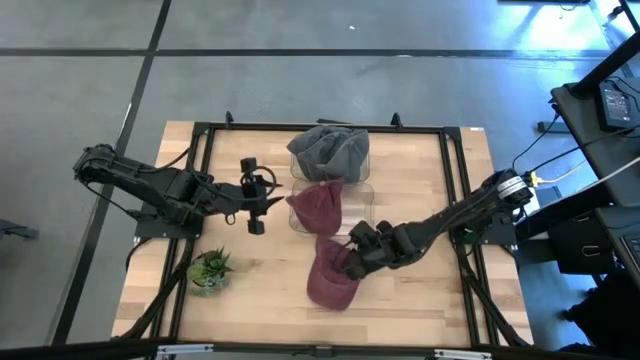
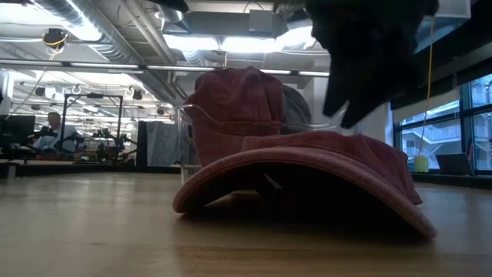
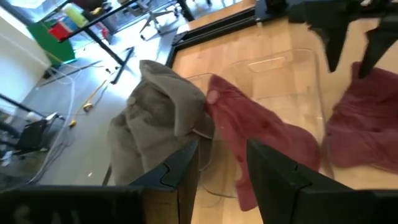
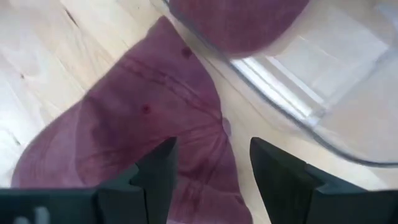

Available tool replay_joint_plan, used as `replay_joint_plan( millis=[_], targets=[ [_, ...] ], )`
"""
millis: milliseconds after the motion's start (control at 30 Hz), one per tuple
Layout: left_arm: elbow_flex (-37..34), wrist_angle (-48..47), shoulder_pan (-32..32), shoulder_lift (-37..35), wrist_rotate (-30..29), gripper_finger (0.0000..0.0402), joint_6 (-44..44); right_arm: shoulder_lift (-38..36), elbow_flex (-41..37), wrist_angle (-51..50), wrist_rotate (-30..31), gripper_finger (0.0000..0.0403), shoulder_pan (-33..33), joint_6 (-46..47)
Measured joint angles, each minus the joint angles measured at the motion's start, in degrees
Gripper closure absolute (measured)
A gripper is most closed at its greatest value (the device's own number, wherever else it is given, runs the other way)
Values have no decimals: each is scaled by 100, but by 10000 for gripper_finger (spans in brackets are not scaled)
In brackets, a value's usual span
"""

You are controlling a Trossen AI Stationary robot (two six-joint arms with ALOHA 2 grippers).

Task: Pick & Place hat
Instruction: Put the red cap into the bottom transparent bin

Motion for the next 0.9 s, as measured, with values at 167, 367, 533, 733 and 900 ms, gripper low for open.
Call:
replay_joint_plan(
  millis=[167, 367, 533, 733, 900],
  targets=[
    [0, 1, -1, 0, 242, 274, -17, 0, -489, 423, 71, 201, 124, 34],
    [0, 3, -2, 0, 330, 274, -146, 0, -757, 676, 162, 201, 134, -85],
    [0, 3, -2, 0, 328, 274, -151, 152, -892, 935, 201, 201, 136, -566],
    [0, 4, -2, 0, 325, 274, -151, 594, -894, 1332, 224, 201, 134, -868],
    [0, 8, -2, -2, 321, 274, -151, 952, -892, 1633, 199, 201, 136, -626]
  ],
)
